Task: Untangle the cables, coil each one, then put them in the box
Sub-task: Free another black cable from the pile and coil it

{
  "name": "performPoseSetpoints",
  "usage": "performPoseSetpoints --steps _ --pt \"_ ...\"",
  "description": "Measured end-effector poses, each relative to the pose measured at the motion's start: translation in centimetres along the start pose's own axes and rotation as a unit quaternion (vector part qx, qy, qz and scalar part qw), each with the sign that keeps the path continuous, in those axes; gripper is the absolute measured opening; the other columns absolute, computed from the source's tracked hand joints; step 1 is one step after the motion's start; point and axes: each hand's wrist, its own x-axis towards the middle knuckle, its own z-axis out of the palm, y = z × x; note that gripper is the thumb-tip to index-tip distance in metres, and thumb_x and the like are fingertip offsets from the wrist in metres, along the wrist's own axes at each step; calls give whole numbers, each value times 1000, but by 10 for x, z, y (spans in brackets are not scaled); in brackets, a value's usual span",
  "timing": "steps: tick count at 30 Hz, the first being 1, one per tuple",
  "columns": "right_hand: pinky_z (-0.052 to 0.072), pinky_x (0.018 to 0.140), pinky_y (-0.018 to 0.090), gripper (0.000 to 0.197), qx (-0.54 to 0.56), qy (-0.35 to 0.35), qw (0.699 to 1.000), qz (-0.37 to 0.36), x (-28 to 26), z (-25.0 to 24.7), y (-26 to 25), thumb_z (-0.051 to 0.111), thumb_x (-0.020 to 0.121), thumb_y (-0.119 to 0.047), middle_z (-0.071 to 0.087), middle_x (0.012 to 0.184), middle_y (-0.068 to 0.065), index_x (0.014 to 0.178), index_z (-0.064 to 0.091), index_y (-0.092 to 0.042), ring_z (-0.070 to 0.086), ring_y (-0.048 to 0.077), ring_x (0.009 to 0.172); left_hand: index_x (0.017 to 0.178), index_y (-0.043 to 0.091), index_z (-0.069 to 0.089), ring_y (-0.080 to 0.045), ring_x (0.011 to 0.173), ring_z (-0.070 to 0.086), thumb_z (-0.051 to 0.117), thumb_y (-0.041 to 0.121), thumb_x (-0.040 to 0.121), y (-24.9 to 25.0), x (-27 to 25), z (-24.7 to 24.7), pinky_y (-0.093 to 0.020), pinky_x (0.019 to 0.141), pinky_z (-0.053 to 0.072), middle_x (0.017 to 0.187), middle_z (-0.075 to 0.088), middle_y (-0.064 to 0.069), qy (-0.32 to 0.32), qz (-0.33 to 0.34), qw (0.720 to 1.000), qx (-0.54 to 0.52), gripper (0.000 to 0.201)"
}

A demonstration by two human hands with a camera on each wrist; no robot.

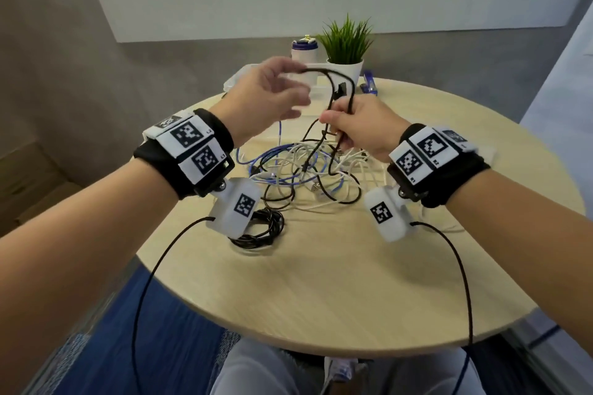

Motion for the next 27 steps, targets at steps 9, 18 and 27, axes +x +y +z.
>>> performPoseSetpoints --steps 9,18,27 --pt "53 52 22 21 145 54 988 -9 4 -28 -22 45 99 -8 60 72 10 78 50 -10 56 12 52 132 28 52 -16 124 48 53 46 91 -32 -10 3 -36 108 35 135 52 7 -267 -145 803 513 45" --pt "54 53 25 16 250 115 961 -13 5 -41 -30 41 99 -7 60 72 10 84 48 -9 61 16 57 102 25 71 -15 101 52 64 39 86 -37 1 0 -30 87 41 104 53 2 -71 -6 893 445 22" --pt "52 52 27 17 332 108 936 -38 0 -49 -45 37 100 -6 56 68 7 88 47 -9 58 17 56 92 13 61 -8 56 60 50 15 97 -25 4 38 -18 55 47 73 62 -3 -96 -91 985 113 13"
